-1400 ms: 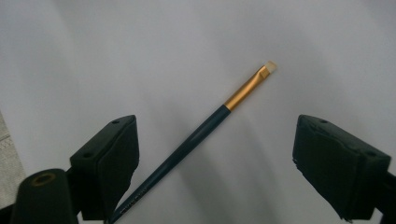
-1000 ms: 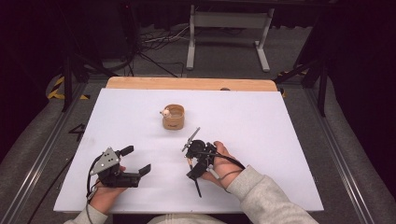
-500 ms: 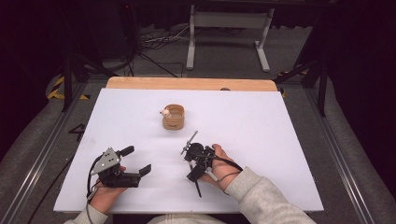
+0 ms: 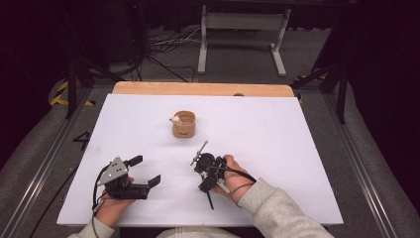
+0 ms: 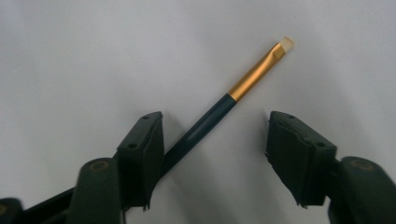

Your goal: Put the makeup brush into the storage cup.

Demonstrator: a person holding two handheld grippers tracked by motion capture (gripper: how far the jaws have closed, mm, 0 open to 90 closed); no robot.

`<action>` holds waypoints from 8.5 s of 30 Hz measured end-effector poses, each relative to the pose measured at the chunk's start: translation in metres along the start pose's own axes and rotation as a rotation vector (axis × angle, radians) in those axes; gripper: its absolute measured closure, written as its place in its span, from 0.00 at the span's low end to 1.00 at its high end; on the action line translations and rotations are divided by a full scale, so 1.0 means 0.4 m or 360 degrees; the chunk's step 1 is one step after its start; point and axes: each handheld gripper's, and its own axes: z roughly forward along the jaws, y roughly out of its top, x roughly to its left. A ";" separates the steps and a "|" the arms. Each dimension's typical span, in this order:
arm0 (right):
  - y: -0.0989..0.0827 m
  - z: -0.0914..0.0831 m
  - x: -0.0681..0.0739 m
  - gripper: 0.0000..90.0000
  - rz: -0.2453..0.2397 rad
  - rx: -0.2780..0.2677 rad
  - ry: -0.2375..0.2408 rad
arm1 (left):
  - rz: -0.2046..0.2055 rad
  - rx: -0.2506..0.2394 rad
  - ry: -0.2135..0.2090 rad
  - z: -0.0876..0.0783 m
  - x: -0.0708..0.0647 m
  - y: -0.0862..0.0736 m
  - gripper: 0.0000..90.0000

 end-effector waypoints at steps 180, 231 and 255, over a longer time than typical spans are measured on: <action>-0.149 -0.115 -0.009 0.92 -0.0280 -0.1733 0.0059 | 0.0080 -0.0123 -0.0564 0.136 -0.115 0.226 0.92; -0.255 -0.116 -0.063 0.00 0.0115 -0.1870 -0.0157 | 0.0225 -0.0073 -0.0207 0.146 -0.029 0.417 0.92; -0.265 -0.117 -0.075 0.00 0.0126 -0.1899 -0.0132 | 0.0151 -0.0064 -0.0084 0.200 0.033 0.475 0.92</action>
